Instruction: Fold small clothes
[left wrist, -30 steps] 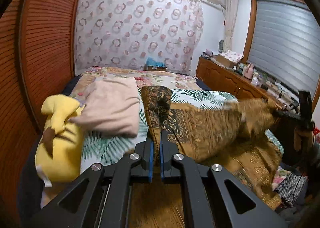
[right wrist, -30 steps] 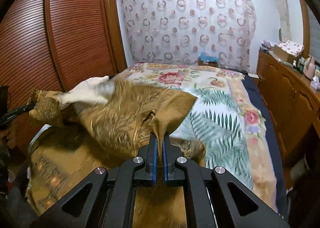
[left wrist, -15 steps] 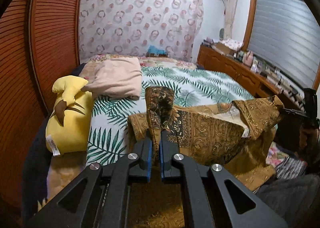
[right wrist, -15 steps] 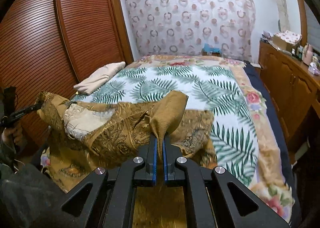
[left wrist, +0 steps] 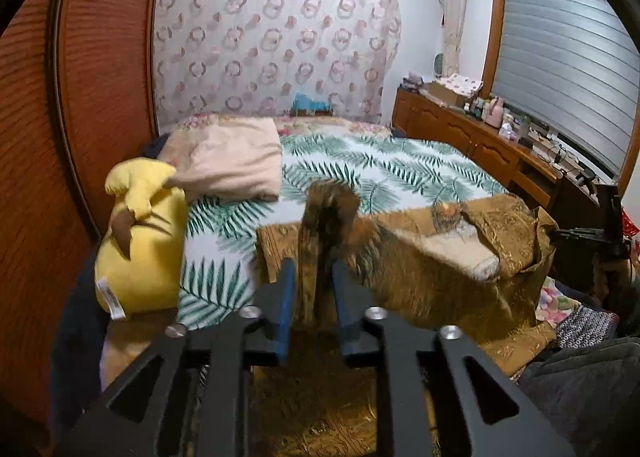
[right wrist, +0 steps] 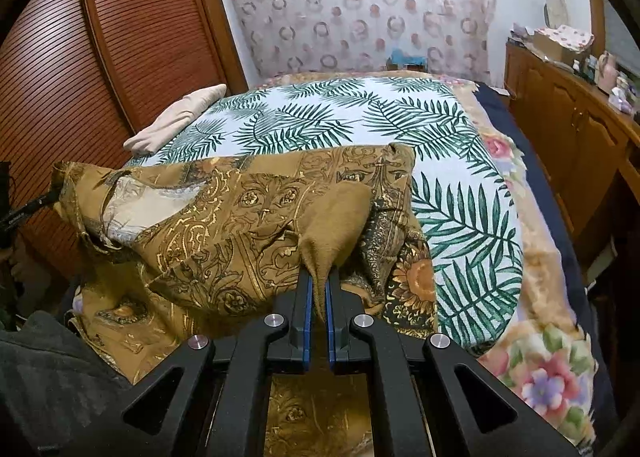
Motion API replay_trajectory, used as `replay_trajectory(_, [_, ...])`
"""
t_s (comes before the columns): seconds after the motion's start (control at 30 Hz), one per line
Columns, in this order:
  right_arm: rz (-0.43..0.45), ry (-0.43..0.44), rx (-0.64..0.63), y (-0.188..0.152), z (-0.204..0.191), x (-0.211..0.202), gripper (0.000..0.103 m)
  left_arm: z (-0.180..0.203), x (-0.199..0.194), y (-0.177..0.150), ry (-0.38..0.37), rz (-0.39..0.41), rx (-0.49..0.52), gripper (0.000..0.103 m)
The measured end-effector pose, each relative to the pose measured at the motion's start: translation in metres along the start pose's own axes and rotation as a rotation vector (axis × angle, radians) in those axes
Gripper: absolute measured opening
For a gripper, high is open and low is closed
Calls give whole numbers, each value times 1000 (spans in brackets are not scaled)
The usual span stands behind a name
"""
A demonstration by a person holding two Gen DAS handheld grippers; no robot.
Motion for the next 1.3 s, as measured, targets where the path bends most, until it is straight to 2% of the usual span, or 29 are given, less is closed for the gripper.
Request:
replay_trajectory(0.07, [2,-4,-8,5,-4,5,5,0,-3,4,7,24,2,46])
replay_trajectory(0.1, [2,-7,-12,6,-6,5,5,-1,-4,5,7,28,0,49])
replay_trajectory(0.17, [0,-10,-17,7,-8,5,5,-3,-2,9,4,33,-12,74])
replay_trajectory(0.23, [-1,-14,-19,7,-8,4,5,-5,2,12,6,43,-20,79])
replay_trajectory(0.37, [1,-35,-33,10,-10,5,9,-12,20,20,29,36,-32,79])
replay_trajectory(0.53, [27,-62,-53,15,-7,-6,24,-20,49,27,75,-1,-31,79])
replay_trajectory(0.7, [58,-86,-72,26,-3,-10,51,-28,75,28,95,-36,-29,79])
replay_trajectory(0.77, [72,-111,-83,33,2,-6,56,-32,86,29,102,-54,-33,79])
replay_trajectory(0.9, [82,-122,-61,49,16,14,57,-44,107,32,101,-88,-65,79])
replay_trajectory(1.03, [54,-117,-52,62,30,46,57,-50,118,32,98,-112,-73,77])
replay_trajectory(1.13, [25,-102,-28,69,41,68,57,-50,124,31,71,-133,-78,70])
replay_trajectory(1.23, [-11,-86,-26,74,47,86,57,-50,130,26,51,-162,-83,69])
replay_trajectory(1.27, [-23,-84,-26,75,49,92,57,-49,133,25,52,-171,-79,63])
replay_trajectory(1.3, [-38,-81,-27,75,50,98,57,-49,135,23,53,-182,-75,62])
Point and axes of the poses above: each gripper's, at about its wrist camera, not at the fingertips, and x roughly the way its jaws point, z to its right, y to its top, the point moved 2 cm from there along x, roughly the way its jaws point, and after that the axes turned 9 degrees about -x, right-handed, at the moved point
